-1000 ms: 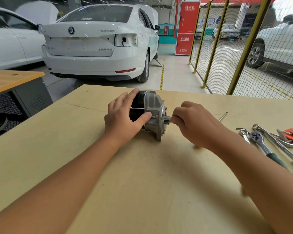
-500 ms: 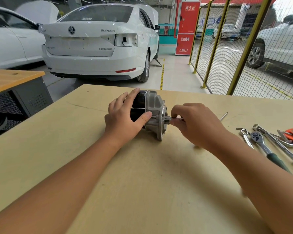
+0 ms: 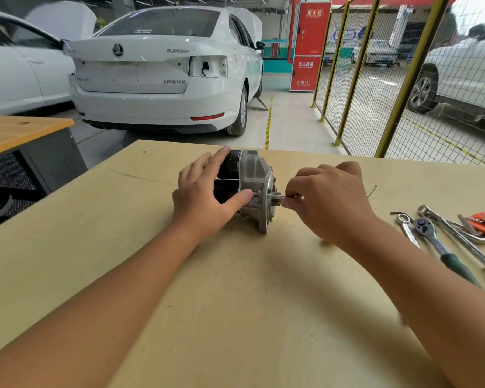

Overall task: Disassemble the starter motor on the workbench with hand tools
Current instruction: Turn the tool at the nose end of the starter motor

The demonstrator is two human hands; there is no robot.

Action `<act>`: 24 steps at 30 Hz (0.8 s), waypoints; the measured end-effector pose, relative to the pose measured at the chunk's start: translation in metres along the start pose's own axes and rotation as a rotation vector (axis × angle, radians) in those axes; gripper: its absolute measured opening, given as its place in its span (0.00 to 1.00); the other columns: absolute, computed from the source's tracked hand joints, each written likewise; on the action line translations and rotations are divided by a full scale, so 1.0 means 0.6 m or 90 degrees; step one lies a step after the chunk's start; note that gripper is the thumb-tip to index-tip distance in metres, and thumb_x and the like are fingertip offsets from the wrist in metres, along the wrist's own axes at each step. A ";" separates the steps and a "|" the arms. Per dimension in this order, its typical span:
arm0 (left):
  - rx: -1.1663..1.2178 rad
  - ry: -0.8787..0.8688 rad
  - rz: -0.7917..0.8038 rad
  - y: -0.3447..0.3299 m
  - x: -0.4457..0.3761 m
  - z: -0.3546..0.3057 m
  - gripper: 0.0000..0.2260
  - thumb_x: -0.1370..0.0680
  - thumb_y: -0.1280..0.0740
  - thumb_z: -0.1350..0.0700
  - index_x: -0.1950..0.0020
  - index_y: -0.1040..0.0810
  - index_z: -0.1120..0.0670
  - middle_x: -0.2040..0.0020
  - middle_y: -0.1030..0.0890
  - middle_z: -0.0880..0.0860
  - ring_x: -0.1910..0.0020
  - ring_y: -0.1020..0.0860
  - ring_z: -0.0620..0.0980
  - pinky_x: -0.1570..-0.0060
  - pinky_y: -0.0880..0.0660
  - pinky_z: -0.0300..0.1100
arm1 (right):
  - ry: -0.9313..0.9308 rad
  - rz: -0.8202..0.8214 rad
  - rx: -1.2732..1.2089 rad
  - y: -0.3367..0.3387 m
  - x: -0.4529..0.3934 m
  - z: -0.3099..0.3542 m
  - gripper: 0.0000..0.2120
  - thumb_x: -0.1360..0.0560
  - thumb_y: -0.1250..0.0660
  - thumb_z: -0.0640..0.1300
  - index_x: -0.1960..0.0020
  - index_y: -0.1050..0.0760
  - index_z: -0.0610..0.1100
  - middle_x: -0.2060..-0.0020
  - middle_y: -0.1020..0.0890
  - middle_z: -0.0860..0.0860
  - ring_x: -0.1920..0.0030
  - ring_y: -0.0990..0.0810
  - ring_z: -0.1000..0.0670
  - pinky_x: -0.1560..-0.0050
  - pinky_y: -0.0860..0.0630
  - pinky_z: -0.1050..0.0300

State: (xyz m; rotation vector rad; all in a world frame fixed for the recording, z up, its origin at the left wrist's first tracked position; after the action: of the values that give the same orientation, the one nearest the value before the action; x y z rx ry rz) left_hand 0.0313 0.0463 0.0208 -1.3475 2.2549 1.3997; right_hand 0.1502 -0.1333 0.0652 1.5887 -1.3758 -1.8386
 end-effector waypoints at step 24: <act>0.015 0.009 0.000 0.000 -0.001 0.001 0.37 0.28 0.34 0.33 0.20 0.37 0.37 0.22 0.32 0.47 0.25 0.36 0.55 0.29 0.31 0.57 | 0.007 -0.010 0.009 -0.004 0.002 0.004 0.07 0.26 0.28 0.56 0.57 0.22 0.54 0.59 0.20 0.58 0.57 0.23 0.47 0.53 0.33 0.49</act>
State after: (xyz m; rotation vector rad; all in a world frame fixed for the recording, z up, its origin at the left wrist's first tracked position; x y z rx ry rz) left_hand 0.0315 0.0471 0.0209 -1.3551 2.2723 1.3640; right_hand 0.1486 -0.1320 0.0625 1.6184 -1.3795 -1.8304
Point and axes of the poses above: each hand's wrist, its own x-axis away from the middle knuckle, its own y-axis out of the back of the hand, z = x × y, the point moved 6 cm from there along -x, towards the middle knuckle
